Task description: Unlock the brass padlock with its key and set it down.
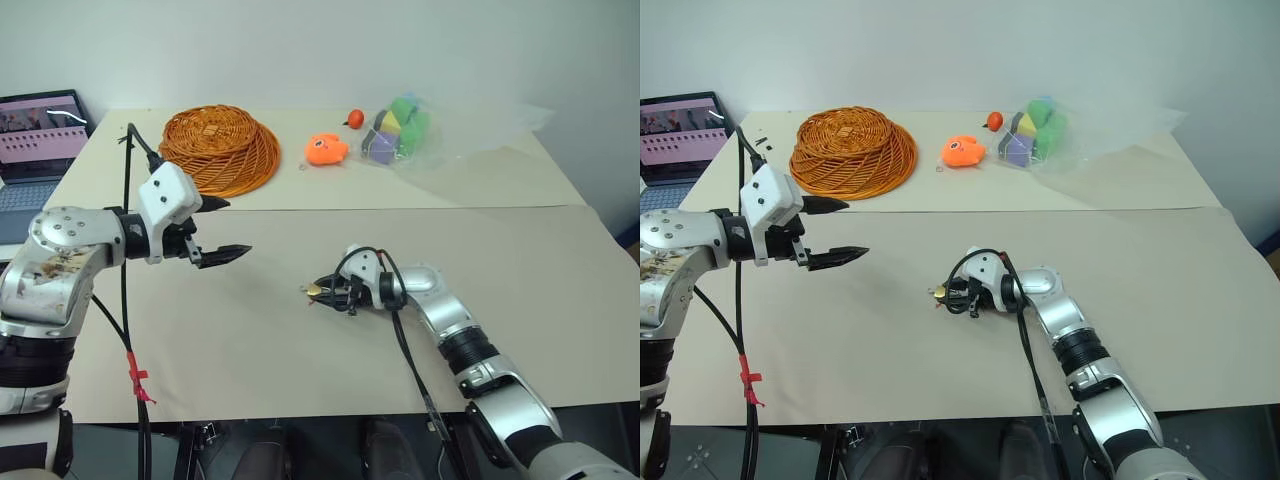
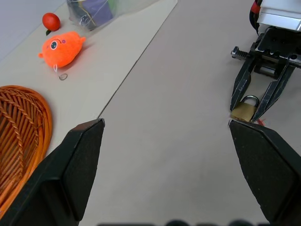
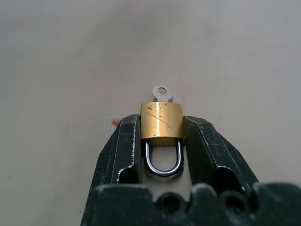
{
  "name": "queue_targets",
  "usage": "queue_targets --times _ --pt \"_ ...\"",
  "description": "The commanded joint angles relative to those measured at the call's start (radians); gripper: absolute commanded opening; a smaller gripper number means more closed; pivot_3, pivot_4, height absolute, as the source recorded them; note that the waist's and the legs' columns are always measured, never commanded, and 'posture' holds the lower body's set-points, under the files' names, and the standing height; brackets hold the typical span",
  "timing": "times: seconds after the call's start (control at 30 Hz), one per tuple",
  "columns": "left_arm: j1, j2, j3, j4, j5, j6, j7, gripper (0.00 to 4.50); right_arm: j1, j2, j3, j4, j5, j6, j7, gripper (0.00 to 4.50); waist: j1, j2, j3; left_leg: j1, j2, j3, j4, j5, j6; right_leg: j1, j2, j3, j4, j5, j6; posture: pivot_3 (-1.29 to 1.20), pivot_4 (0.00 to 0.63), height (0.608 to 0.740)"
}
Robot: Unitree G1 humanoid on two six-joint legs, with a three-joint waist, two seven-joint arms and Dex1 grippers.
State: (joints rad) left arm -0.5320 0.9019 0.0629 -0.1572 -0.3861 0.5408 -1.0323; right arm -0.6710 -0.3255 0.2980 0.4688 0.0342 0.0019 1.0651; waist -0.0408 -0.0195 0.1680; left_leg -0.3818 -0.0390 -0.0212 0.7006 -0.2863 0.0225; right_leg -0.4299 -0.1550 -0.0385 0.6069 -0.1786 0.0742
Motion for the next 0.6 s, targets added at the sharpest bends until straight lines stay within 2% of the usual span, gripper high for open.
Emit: queue_targets --times 0.03,0.17,0.3,0.6 --pt "-0.011 -0.021 0.005 -0.009 0.017 -0.001 0.047 4.50 -0.018 -0.122 0.019 -0.112 -0.109 -0.090 -0.002 0.94 0.003 0.000 0.000 0.000 0.000 0.000 0.000 0.000 0.000 0.000 0.000 0.000 0.000 0.000 0.000 0.00 0.150 0.740" --pt "-0.038 -0.072 -0.006 -0.016 0.011 0.052 0.108 4.50 -0.058 -0.218 -0.028 -0.213 -0.123 -0.066 -0.023 0.94 0.002 0.000 0.000 -0.001 0.000 0.000 0.000 0.000 0.000 -0.001 0.000 0.000 0.000 0.000 0.000 0.00 0.150 0.740" --pt "-0.073 -0.149 -0.008 -0.030 -0.046 0.181 0.158 4.50 -0.050 -0.273 -0.066 -0.307 -0.104 -0.034 -0.021 0.94 -0.002 0.000 0.000 -0.002 0.000 0.001 0.000 0.000 0.000 -0.003 0.000 0.000 0.001 0.000 0.000 0.00 0.150 0.740" --pt "-0.196 -0.292 0.008 -0.004 -0.226 0.493 0.232 4.50 -0.011 -0.315 -0.099 -0.529 -0.039 0.104 -0.005 0.94 0.004 0.000 0.000 -0.004 0.000 0.000 0.003 0.000 0.001 -0.003 0.000 0.000 0.001 0.000 0.000 0.00 0.150 0.740"
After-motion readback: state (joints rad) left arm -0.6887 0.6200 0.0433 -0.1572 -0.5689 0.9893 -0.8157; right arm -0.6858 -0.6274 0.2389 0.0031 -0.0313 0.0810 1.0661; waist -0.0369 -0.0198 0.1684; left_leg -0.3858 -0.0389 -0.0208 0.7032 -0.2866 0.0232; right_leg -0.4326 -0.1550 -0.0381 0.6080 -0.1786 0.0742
